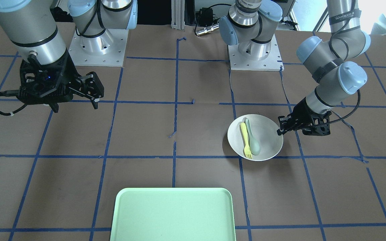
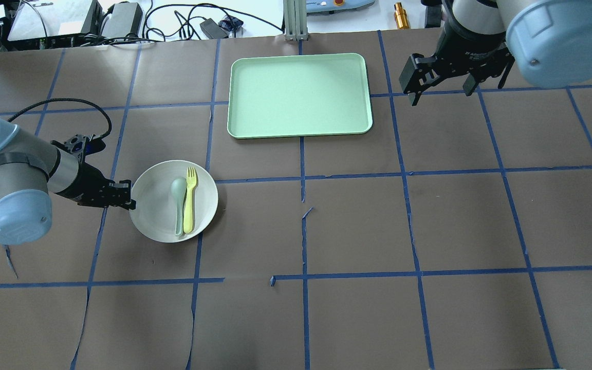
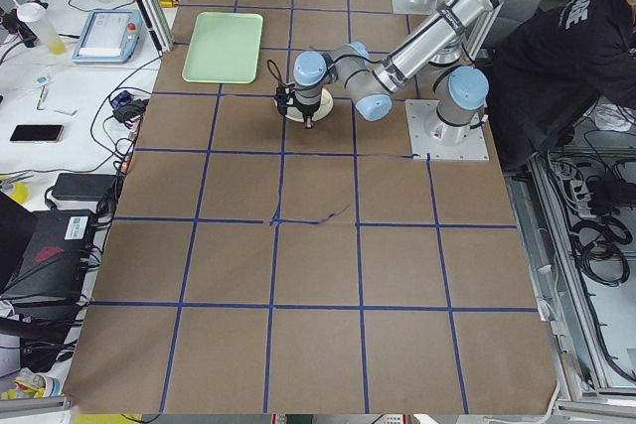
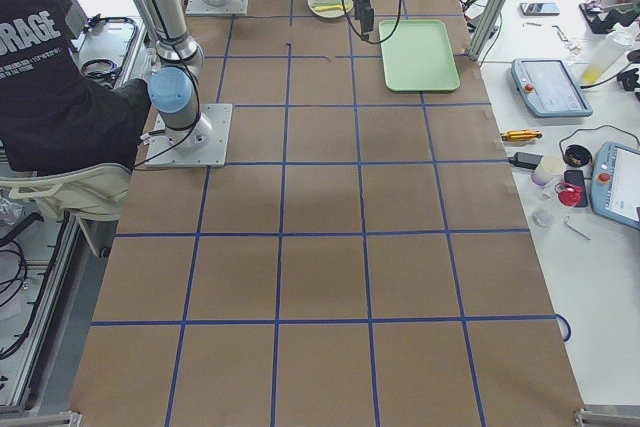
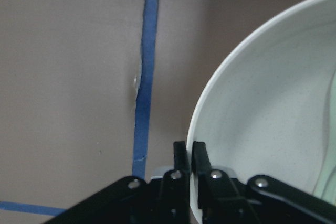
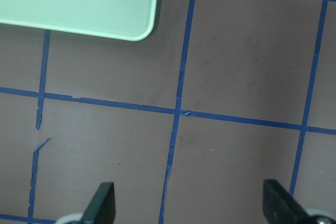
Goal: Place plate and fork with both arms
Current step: 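Lift the plate with the left gripper and carry it onto the green tray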
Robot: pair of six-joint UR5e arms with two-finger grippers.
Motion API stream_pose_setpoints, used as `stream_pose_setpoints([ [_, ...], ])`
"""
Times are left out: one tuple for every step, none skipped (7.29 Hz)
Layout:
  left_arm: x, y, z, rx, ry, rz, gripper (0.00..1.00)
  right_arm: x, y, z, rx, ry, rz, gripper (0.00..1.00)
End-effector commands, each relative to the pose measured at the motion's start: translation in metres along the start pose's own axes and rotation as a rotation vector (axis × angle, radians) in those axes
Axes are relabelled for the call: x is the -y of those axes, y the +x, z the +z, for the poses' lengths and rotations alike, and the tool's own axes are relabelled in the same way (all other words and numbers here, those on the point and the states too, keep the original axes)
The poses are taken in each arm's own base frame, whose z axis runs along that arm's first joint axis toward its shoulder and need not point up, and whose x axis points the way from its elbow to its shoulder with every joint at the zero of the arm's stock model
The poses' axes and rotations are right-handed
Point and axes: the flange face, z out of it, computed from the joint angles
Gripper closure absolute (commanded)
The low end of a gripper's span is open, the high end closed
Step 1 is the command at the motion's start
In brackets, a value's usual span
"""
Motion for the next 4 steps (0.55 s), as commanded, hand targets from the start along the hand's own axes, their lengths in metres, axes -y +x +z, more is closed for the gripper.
stream_pose_setpoints([
  [0.045, 0.034, -0.019, -0.121, 0.002, 0.046, 1.00, 0.000, 0.000, 0.000, 0.000, 0.000, 0.000, 0.00],
  [0.071, 0.063, -0.017, -0.131, -0.037, 0.095, 1.00, 0.000, 0.000, 0.000, 0.000, 0.000, 0.000, 0.00],
  [0.105, 0.078, -0.021, -0.129, -0.046, 0.120, 1.00, 0.000, 0.000, 0.001, 0.002, -0.001, 0.000, 0.00],
  [0.139, 0.092, -0.024, -0.137, -0.094, 0.138, 1.00, 0.001, 0.000, 0.002, 0.002, -0.003, 0.000, 0.00],
])
